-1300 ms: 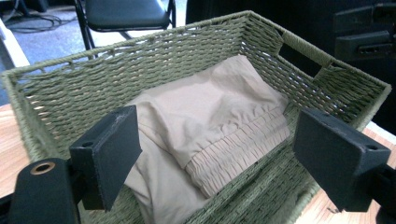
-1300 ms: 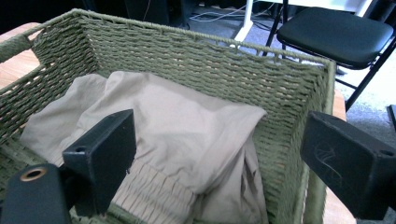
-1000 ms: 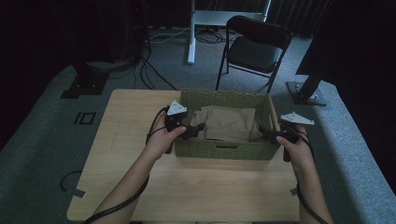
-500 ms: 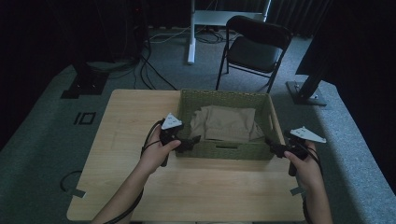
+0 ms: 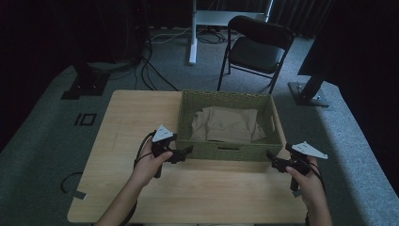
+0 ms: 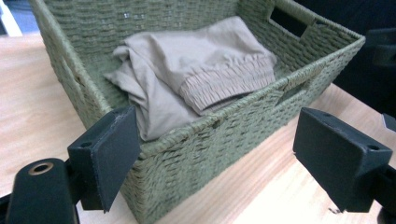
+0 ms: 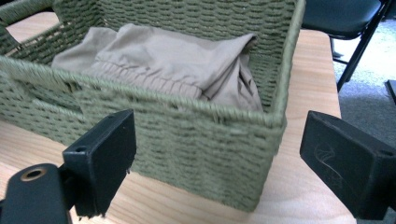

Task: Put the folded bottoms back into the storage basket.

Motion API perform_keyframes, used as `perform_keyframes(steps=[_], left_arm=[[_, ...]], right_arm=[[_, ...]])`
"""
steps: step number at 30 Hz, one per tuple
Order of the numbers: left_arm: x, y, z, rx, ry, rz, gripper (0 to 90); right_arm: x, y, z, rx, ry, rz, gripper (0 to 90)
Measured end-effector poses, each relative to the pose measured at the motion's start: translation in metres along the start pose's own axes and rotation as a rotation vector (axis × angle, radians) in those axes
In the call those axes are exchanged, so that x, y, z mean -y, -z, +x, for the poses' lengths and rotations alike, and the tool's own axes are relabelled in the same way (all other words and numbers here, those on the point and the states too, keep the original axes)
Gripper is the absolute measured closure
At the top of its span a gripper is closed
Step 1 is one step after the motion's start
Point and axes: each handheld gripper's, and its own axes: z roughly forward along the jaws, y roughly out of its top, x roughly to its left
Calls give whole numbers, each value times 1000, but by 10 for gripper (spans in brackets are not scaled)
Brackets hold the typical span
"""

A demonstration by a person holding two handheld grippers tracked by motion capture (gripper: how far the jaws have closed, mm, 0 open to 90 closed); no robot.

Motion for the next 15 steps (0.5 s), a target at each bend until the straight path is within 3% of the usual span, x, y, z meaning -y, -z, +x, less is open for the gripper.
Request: perform_keyframes(steps=[1, 4, 15], left_arm=[[2, 1, 0, 1, 1, 12, 151], [4, 6, -4, 0, 10, -22, 151], [27, 15, -8, 7, 17, 1, 151]], right_arm=[[3, -1, 0, 2, 2, 3, 105], [10, -3, 0, 0, -8, 13, 105], [23, -3, 2, -3, -15, 36, 105]])
